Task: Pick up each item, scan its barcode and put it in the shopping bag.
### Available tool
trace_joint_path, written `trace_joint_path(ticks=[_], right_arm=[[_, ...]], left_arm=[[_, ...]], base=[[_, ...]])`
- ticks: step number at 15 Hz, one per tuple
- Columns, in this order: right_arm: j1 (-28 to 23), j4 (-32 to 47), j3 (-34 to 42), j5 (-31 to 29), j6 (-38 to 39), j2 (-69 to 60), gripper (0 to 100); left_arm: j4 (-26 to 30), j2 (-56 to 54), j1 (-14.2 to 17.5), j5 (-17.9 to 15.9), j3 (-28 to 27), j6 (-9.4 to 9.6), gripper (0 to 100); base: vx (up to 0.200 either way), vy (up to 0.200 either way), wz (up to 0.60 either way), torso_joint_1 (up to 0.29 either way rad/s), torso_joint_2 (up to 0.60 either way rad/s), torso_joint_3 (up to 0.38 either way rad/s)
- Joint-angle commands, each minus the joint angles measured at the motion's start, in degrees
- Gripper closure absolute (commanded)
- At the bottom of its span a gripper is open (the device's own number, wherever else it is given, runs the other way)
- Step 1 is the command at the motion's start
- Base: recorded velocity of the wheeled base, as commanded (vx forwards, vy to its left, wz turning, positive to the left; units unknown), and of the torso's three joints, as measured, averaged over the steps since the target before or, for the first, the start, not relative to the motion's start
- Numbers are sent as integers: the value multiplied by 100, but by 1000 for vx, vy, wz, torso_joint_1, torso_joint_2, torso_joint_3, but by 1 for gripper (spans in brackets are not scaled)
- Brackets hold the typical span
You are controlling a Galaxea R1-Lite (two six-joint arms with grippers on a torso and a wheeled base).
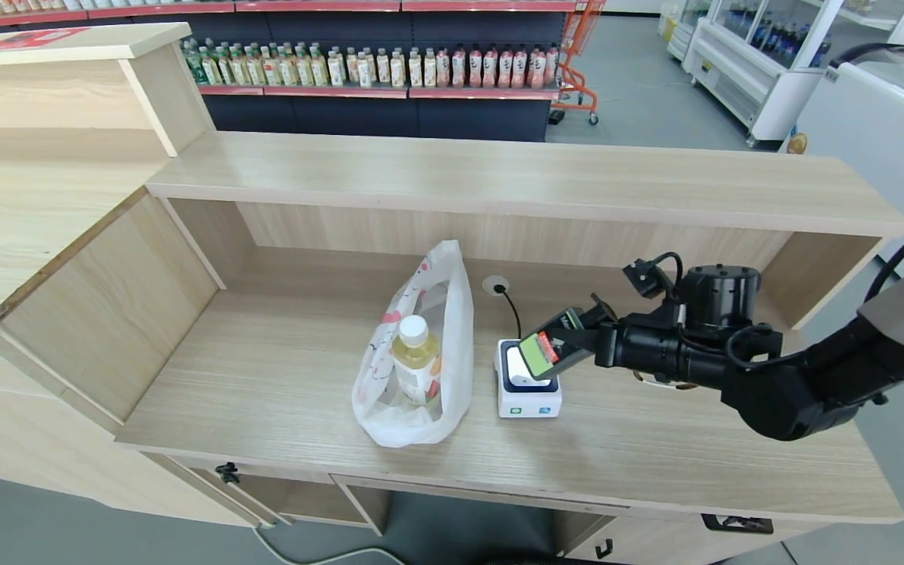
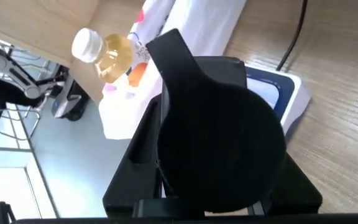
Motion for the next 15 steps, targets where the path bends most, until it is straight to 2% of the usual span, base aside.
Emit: trace_joint_path(ticks=[1, 15], right_arm=[[8, -11, -139, -13, 47, 257, 100], [228, -99, -799, -259, 56, 1110, 100]], left_arm=[[-2, -2, 1, 7, 0, -6, 0], [-2, -2, 1, 7, 0, 3, 0]], base=[[0, 0, 0, 0, 0, 0], [0, 0, 0, 0, 0, 0]])
